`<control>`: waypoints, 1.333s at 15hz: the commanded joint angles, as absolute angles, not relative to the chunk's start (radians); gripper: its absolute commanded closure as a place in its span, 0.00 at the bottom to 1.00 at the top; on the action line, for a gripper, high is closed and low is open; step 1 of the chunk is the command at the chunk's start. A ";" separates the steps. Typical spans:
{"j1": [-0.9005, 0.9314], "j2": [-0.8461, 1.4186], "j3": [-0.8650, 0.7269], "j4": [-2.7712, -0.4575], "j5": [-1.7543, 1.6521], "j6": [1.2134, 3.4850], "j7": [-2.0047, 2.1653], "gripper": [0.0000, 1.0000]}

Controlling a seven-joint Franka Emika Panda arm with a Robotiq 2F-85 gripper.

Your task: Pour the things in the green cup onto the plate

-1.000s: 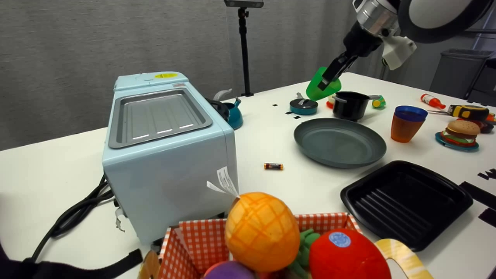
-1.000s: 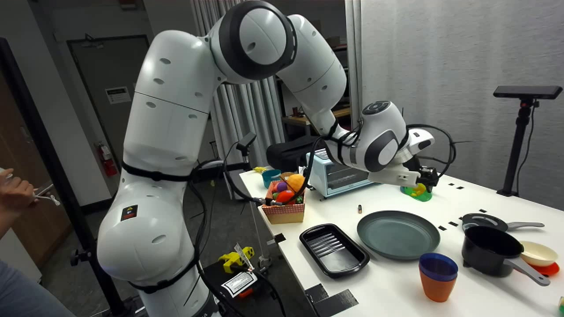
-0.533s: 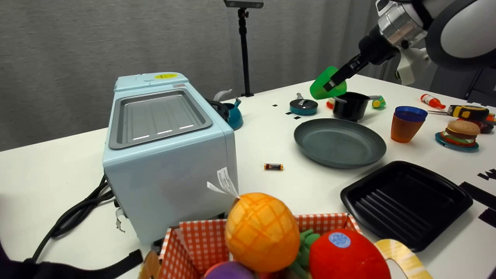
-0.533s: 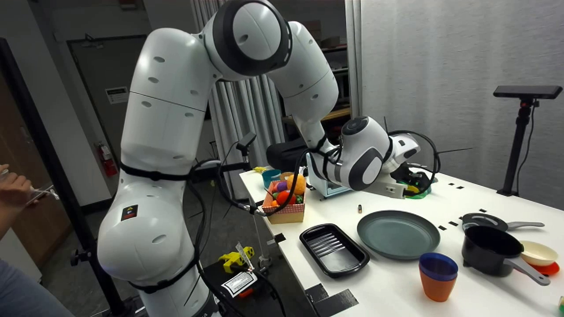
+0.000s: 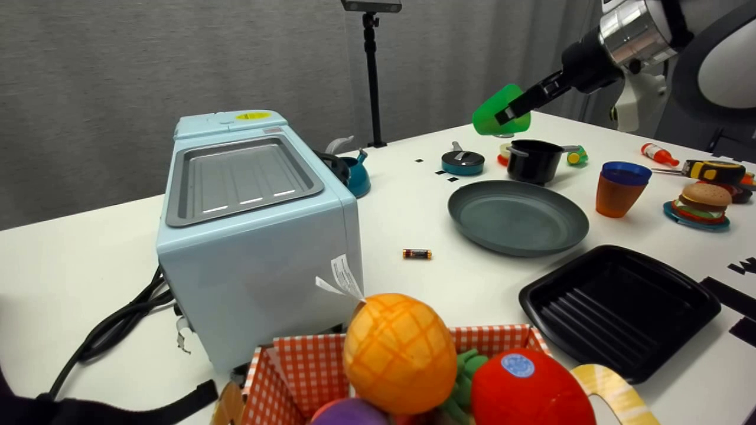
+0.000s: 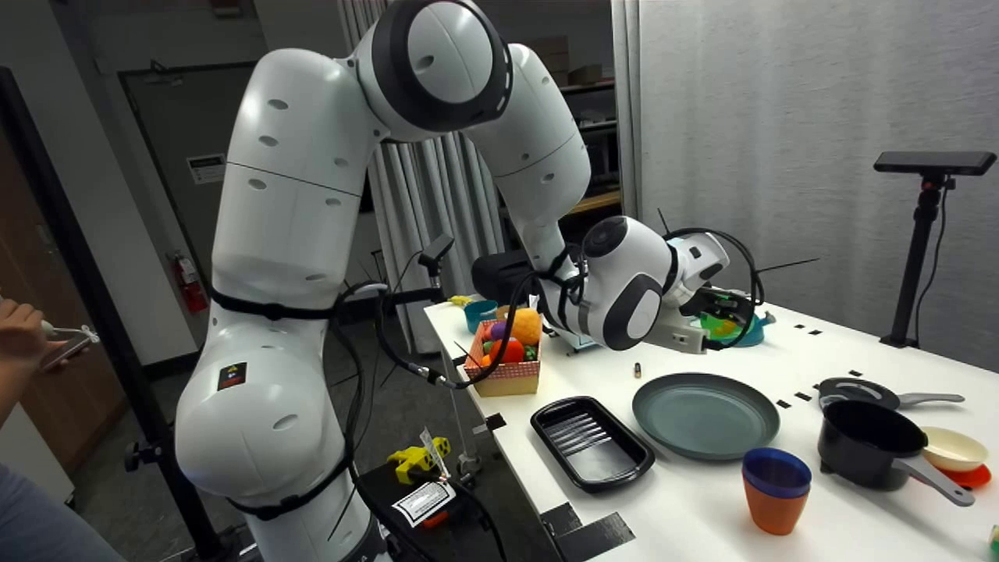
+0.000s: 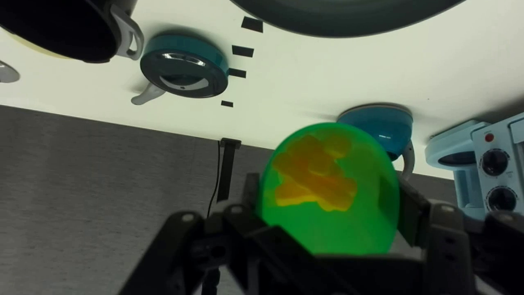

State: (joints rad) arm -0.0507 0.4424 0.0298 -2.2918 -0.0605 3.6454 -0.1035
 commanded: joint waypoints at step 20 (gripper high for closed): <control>0.077 0.453 0.001 -2.409 0.139 4.190 -0.130 0.50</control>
State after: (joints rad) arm 0.0414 0.4453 0.0103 -2.4093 0.0795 4.1281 -0.1052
